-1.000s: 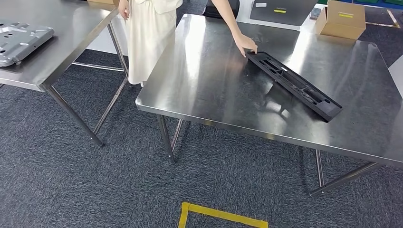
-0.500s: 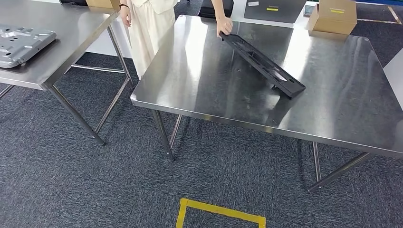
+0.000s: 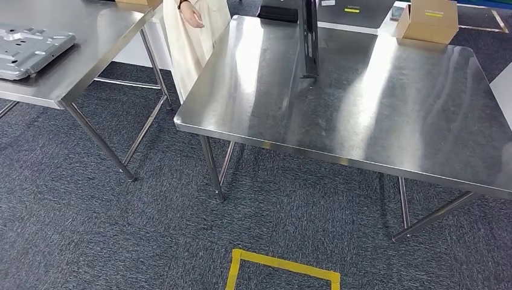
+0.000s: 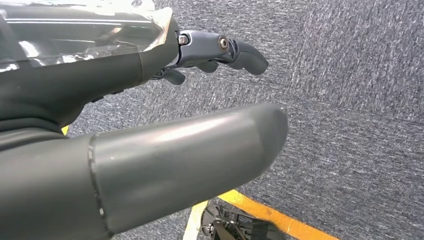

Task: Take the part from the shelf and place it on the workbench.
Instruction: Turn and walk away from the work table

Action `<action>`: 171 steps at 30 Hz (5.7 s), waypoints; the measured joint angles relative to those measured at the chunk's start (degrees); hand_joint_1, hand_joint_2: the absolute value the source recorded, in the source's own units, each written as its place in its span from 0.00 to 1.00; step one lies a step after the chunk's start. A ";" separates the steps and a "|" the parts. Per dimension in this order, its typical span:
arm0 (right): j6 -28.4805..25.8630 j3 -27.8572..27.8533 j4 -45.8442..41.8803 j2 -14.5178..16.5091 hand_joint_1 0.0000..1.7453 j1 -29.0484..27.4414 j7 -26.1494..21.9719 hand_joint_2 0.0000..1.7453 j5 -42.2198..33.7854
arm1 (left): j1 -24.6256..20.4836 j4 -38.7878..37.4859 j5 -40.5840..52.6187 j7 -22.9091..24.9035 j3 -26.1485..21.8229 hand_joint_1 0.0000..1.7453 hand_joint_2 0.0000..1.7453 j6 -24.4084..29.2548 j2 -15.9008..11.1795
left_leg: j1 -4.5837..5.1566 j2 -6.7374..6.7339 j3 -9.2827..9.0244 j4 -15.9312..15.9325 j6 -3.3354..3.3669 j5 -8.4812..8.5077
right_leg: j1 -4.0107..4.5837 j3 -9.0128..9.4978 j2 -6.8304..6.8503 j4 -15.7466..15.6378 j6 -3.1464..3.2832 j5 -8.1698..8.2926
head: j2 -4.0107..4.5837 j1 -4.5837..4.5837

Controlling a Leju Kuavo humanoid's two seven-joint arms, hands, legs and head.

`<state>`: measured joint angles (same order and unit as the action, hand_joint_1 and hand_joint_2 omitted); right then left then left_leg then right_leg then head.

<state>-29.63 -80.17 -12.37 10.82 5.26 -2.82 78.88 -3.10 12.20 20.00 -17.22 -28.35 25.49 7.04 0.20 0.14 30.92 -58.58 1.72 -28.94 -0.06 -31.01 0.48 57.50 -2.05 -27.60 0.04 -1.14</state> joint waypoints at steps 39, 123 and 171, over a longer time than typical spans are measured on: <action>1.18 0.92 0.28 -0.11 0.00 -0.31 0.16 0.00 0.90 | -0.19 0.00 0.61 -0.40 -0.09 0.00 0.00 0.35 0.55 | -0.67 3.12 0.01 -0.96 0.96 -0.97 | -0.48 -2.10 -5.90 1.25 0.04 1.02 | 0.00 0.41; 1.48 2.86 0.33 0.30 0.00 -0.73 0.59 0.00 1.11 | -0.68 -0.31 1.61 2.03 -1.05 0.00 0.00 -0.68 0.75 | -1.17 -0.19 8.27 -14.79 -1.92 -5.52 | -1.39 2.92 0.01 -3.32 1.64 0.10 | 0.00 1.52; 2.10 2.86 0.28 0.56 0.00 -0.92 -0.71 0.00 0.09 | -0.76 -0.31 2.22 1.79 -1.65 0.00 0.00 -0.70 0.75 | -1.11 -0.25 3.62 -0.17 0.88 2.55 | -1.16 -2.84 -0.28 10.64 -2.05 -6.41 | 0.00 0.60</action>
<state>-27.53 -77.31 -12.09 11.38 4.34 -3.53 78.98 -3.86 11.88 22.22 -15.43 -30.00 24.79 7.80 -0.91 -0.11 34.54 -58.75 2.60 -26.39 -1.23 -33.85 0.21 68.14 -4.10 -34.01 0.04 -0.55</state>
